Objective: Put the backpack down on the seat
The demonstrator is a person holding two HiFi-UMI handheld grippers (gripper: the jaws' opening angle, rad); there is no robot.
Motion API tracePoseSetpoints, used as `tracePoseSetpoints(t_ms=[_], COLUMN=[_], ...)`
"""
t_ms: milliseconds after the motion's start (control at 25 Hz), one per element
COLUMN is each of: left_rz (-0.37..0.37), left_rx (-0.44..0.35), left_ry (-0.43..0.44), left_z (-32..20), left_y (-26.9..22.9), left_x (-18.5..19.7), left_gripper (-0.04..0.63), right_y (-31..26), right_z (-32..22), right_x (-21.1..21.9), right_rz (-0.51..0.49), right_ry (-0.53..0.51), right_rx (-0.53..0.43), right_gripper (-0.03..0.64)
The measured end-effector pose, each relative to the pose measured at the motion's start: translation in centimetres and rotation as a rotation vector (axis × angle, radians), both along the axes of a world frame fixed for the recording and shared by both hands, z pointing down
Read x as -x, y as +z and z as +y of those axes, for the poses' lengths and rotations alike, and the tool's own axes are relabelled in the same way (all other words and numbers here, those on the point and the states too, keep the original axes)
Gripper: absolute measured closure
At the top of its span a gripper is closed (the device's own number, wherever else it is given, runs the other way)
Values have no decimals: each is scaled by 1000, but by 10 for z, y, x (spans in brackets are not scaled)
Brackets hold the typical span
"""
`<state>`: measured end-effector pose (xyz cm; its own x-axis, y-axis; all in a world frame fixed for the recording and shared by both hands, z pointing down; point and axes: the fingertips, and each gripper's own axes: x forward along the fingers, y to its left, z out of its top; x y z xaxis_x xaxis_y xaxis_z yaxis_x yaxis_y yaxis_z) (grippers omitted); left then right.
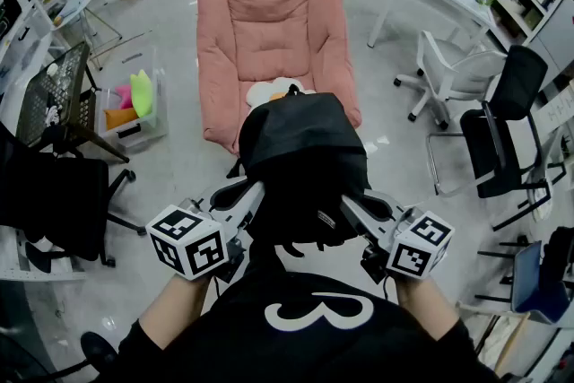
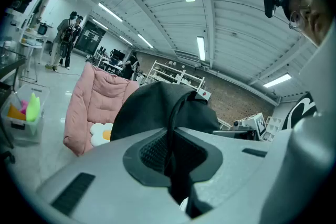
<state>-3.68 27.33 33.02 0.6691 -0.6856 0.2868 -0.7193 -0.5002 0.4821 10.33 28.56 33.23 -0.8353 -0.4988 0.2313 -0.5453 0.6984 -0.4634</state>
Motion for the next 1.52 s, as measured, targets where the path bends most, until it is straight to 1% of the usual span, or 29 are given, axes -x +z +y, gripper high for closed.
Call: tracePoseSetpoints(t_ms=[240,400,480,640,880,1000,1200,1360,1520], left_rz=[-10,15,8,6,10,10,15,9,-4], left_rx=[11,76,84,102,121,116,89,90,96], left_ry=[18,38,53,78,105,124,143,138,114], left_z=[-48,-81,-97,-128,-172,-184,-209,-230,-260], left_y=[13,32,40,54,61,62,55,54,56], left_x=[25,38,43,57,76,84,88,91,85], left_gripper=[568,568,568,568,568,568,568,568,568], right_y=[16,38,47,59,67,69,61,60,63], right_z=[-49,-82,-98,-127,-164,-174,-194,-217,-249], right_x=[25,37,43,56,74,81,85,87,82], right_rz=[-4,-21,-26,-16,-36,-32,-18,-15,-26], right_ry=[23,45,57,84,133,156,177,191,186], right_rx=[32,103,124,143,174,168,124,115,124], right_gripper=[594,594,594,594,594,594,594,594,594])
